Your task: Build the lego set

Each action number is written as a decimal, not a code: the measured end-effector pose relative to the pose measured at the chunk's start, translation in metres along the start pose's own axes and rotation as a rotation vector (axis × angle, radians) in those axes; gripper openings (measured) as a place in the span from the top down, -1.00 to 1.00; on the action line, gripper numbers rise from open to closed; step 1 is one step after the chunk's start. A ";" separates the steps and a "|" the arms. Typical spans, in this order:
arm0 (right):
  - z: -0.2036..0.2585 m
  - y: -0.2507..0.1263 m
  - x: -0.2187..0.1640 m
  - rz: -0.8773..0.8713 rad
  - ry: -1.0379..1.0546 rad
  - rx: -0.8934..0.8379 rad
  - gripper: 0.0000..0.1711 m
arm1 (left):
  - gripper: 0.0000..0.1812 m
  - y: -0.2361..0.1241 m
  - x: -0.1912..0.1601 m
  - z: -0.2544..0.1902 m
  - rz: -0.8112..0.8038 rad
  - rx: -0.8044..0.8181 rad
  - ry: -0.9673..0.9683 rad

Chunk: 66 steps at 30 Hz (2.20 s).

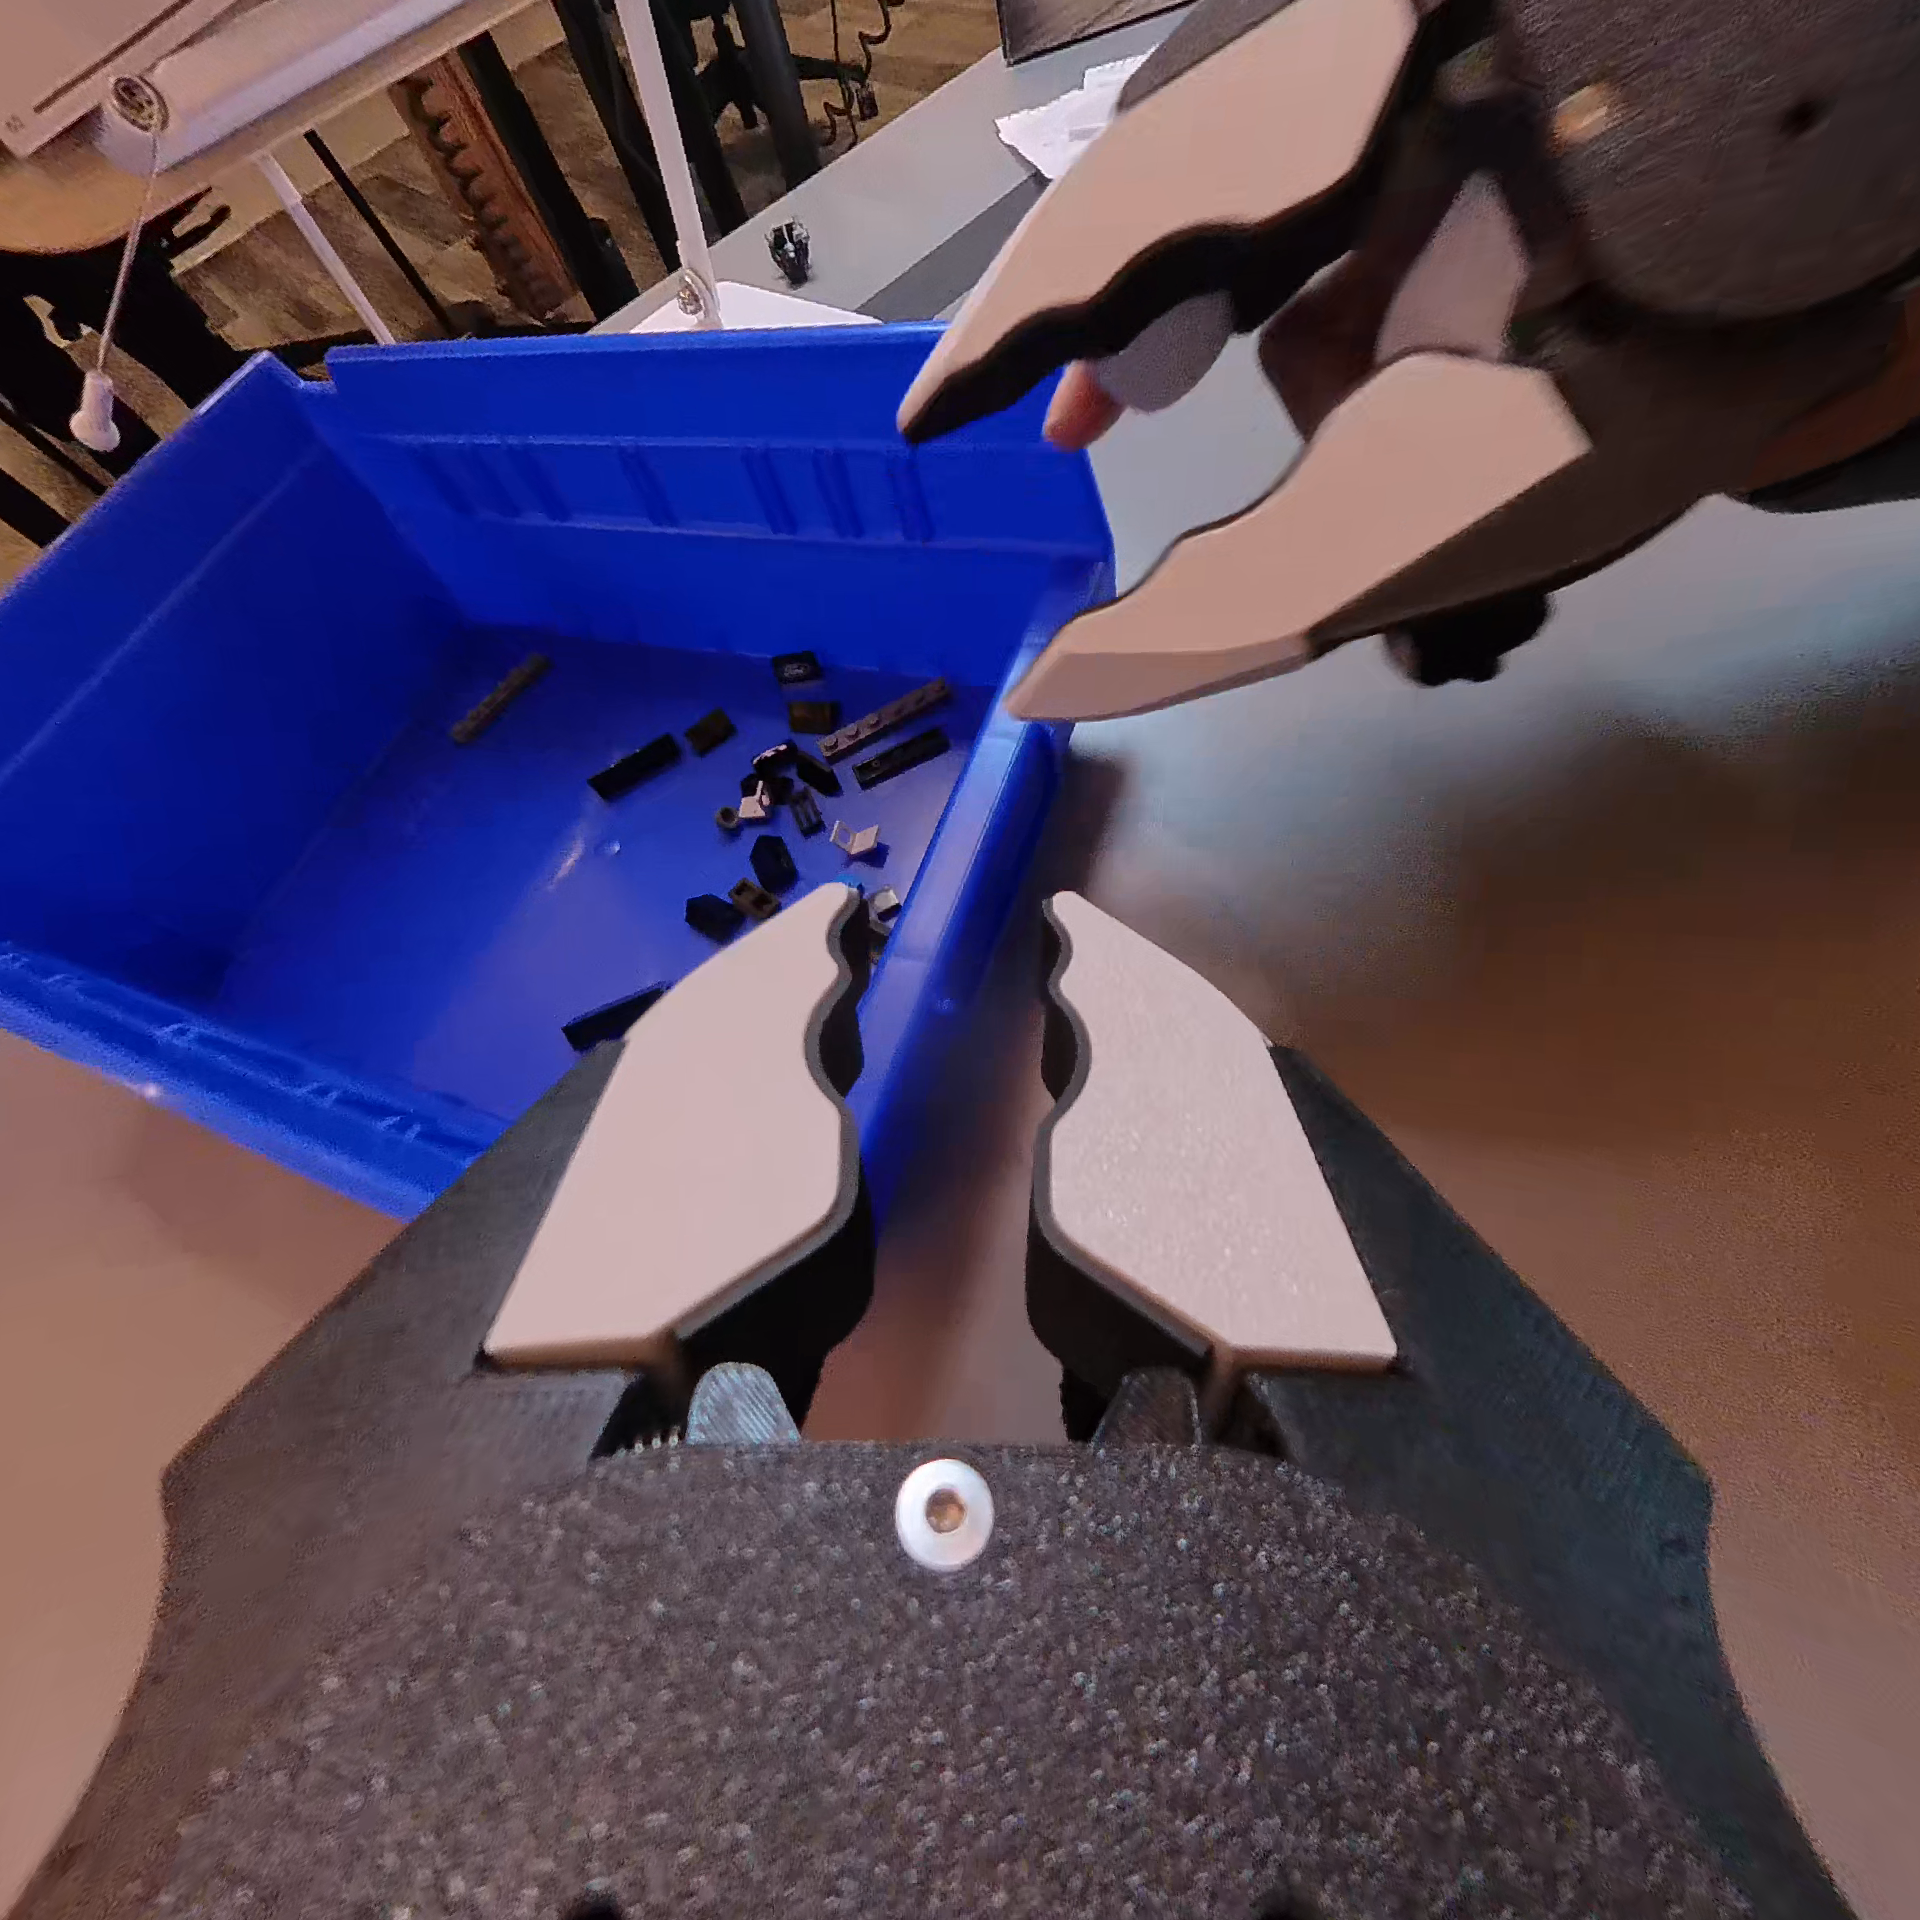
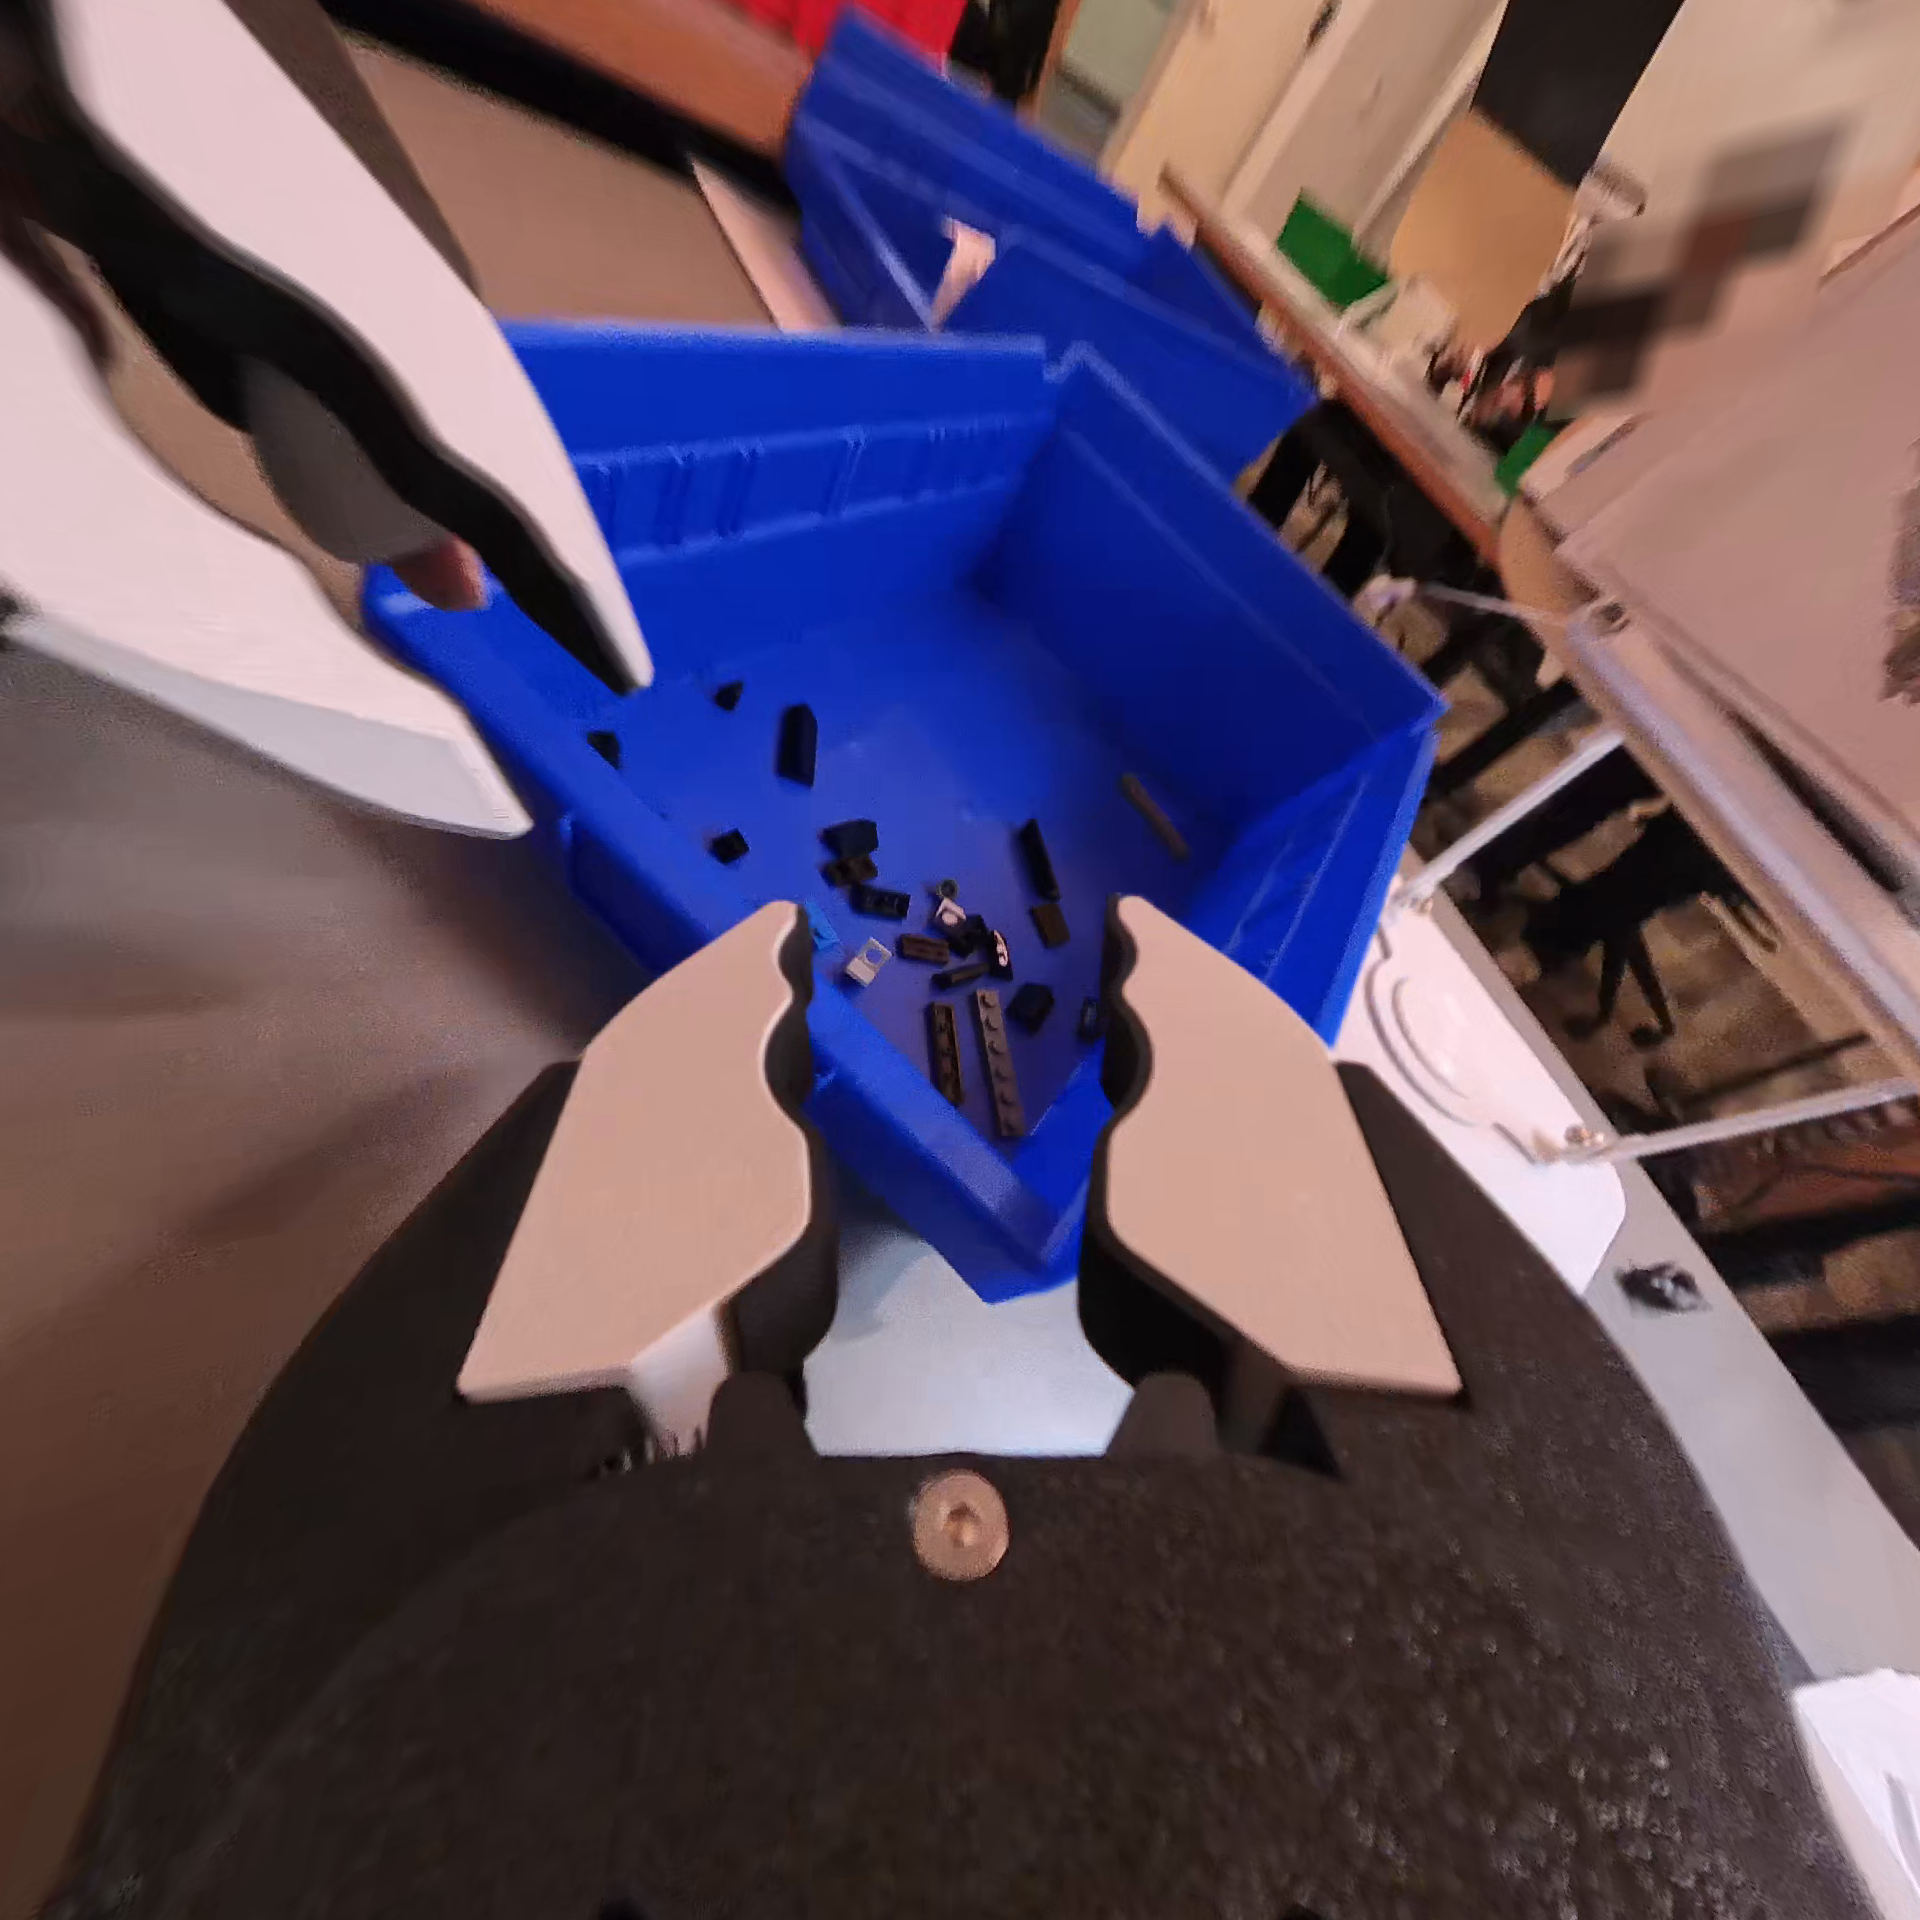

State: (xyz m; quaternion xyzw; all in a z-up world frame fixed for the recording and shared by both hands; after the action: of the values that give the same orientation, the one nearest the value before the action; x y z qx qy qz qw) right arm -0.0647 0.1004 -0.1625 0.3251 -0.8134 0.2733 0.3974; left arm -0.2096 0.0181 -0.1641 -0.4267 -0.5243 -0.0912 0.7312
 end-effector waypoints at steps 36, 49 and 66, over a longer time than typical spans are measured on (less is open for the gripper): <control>-0.201 -0.243 -0.153 0.116 0.501 -0.784 0.41 | 0.64 0.059 -0.013 0.008 0.738 0.241 0.131; -0.193 -0.228 -0.179 0.282 0.481 -0.653 0.43 | 0.55 -0.029 -0.067 0.030 0.606 0.341 0.023; -0.172 -0.081 -0.076 -0.071 0.481 -0.369 0.40 | 0.98 0.087 0.086 0.036 -0.568 0.059 -0.040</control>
State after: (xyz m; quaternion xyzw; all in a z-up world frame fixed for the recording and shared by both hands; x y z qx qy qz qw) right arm 0.1125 0.1930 -0.1174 0.2015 -0.7200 0.1762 0.6403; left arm -0.1460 0.1249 -0.1345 -0.2430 -0.6396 -0.2686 0.6781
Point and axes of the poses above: each gripper's, where its closed fingertips meet, y out along the fingers, x out of its top, z = x × y across the jaws, the point moved 9 cm from there along -y, back along the fingers, and after that the axes turned 14 degrees about -x, right-handed, at the moved point
